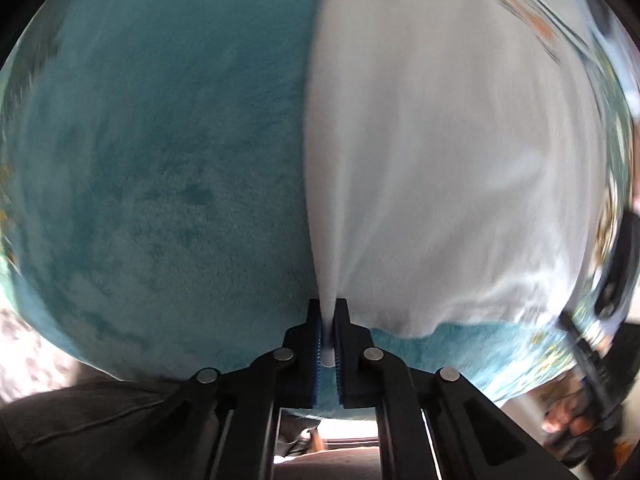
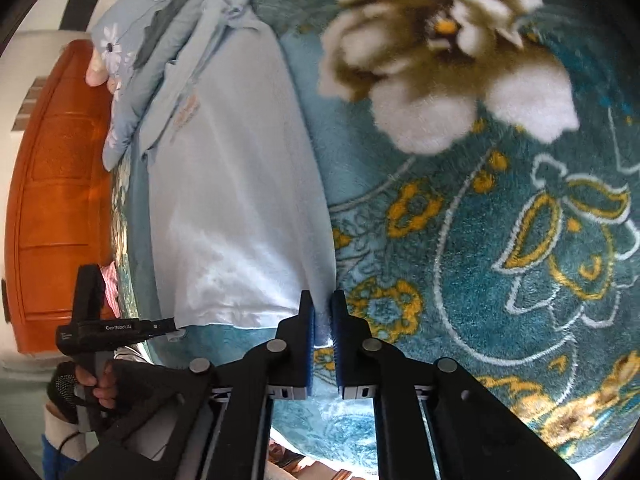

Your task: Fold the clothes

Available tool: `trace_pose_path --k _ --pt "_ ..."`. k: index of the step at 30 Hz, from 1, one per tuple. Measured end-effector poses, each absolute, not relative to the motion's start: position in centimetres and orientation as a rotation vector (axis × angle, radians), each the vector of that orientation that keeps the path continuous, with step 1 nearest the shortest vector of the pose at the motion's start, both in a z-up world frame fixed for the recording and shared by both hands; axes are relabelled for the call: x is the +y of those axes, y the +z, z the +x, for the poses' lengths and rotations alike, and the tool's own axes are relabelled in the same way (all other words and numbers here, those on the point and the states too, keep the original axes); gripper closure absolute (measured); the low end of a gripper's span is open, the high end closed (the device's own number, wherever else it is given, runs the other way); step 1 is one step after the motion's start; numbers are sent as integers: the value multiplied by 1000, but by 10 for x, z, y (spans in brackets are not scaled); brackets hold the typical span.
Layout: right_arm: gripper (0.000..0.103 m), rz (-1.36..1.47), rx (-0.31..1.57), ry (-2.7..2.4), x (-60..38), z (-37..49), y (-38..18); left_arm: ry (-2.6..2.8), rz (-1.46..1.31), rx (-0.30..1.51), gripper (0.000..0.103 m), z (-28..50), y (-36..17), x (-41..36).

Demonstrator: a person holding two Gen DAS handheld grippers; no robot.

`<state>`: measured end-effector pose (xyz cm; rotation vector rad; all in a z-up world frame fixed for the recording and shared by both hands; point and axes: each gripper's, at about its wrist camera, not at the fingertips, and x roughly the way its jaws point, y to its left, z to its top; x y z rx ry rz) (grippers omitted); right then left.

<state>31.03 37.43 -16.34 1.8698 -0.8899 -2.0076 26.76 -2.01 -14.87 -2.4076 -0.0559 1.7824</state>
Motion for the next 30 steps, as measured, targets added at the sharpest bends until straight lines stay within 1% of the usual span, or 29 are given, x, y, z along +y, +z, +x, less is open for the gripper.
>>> trace_pose_path --k 4,6,9,11,14,16,19,22,23,26,28,30 --pt "97 1708 -970 -2009 387 309 -134 1830 -2287 46 99 267 -115 -16" --pt "97 1643 -999 -2005 390 304 -121 1871 -2236 -52 99 261 -98 -29" --pt "97 1526 -1093 -1990 388 293 -104 1915 -2139 -231 99 258 -73 -49" --pt "97 1462 -1132 -1972 386 286 -93 1938 -2062 -309 99 264 -56 -58" --pt "97 1427 -1113 -1947 377 282 -81 1968 -1997 -311 99 274 -36 -53" --pt "97 1427 -1085 -1926 376 287 -75 1973 -1975 -286 99 285 -32 -57" --pt "98 1411 -1091 -1890 372 301 -67 1958 -1952 -261 99 294 -27 -74" --pt "98 1396 -1095 -1874 377 320 -56 1918 -1931 -262 99 297 -16 -109" --pt "98 1403 -1093 -1869 379 325 -54 1898 -1932 -287 99 298 -14 -118" --pt "98 1411 -1099 -1873 384 326 -51 1836 -1934 -444 99 296 -14 -135" --pt "98 1395 -1122 -1881 389 315 -49 1802 -1923 -568 99 288 -12 -145" --pt "98 1373 -1141 -1898 392 295 -47 1804 -1905 -673 99 263 -13 -146"
